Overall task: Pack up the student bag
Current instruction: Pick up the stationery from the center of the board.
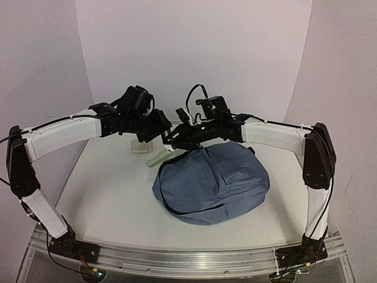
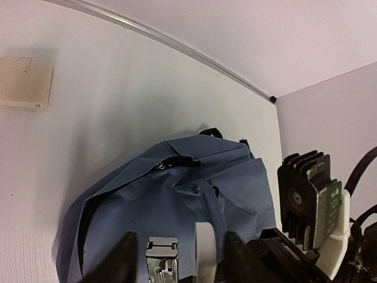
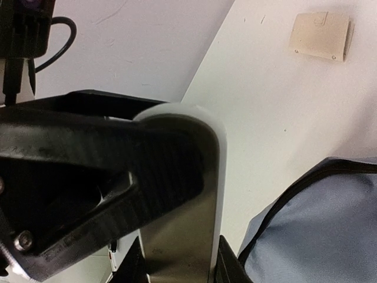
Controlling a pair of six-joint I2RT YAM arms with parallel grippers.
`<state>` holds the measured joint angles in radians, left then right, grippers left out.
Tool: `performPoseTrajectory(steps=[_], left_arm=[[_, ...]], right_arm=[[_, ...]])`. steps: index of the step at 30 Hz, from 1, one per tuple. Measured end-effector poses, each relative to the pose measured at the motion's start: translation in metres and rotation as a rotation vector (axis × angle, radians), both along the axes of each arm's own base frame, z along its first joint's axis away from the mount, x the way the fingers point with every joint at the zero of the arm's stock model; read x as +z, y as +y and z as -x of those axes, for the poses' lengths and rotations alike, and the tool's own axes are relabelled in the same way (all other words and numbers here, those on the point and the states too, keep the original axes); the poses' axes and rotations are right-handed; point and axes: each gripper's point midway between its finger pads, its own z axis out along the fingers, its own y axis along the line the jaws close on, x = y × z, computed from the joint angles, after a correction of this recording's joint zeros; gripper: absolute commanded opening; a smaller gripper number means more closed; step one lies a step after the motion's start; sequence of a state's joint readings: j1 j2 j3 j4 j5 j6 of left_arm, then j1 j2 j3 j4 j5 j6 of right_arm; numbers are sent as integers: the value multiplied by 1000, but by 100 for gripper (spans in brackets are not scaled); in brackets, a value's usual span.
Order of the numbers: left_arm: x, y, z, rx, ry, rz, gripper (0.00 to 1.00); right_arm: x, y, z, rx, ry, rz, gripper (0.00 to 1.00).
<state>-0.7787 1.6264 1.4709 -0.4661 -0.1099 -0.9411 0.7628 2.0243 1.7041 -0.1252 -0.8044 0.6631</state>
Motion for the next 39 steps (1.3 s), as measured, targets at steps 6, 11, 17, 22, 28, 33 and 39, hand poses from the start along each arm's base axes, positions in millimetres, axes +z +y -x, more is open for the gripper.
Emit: performPoseTrajectory(steps=[6,11,17,22,28,33,39], left_arm=[[22,35,1,62,-64,102,92],[54,55,12,77,-183,241,93],[48,34,15,10,-198,417,88],[36,9,8,-47,-171,526,83],[42,-9,3,-108,-192,618,78],[56,-18,2,-153,-237,687,69],[65,-20,0,-160,-263,735,55]], right_arm=[[9,-26,-39,-99,29,-19,0],[33,-62,-91,-236,26,-84,0],[77,-88,-127,-360,-16,-207,0],[112,-83,-119,-358,-22,-361,0],[114,-76,-108,-332,30,-458,0],[104,-69,-98,-306,67,-472,0],[98,-60,-82,-263,96,-489,0]])
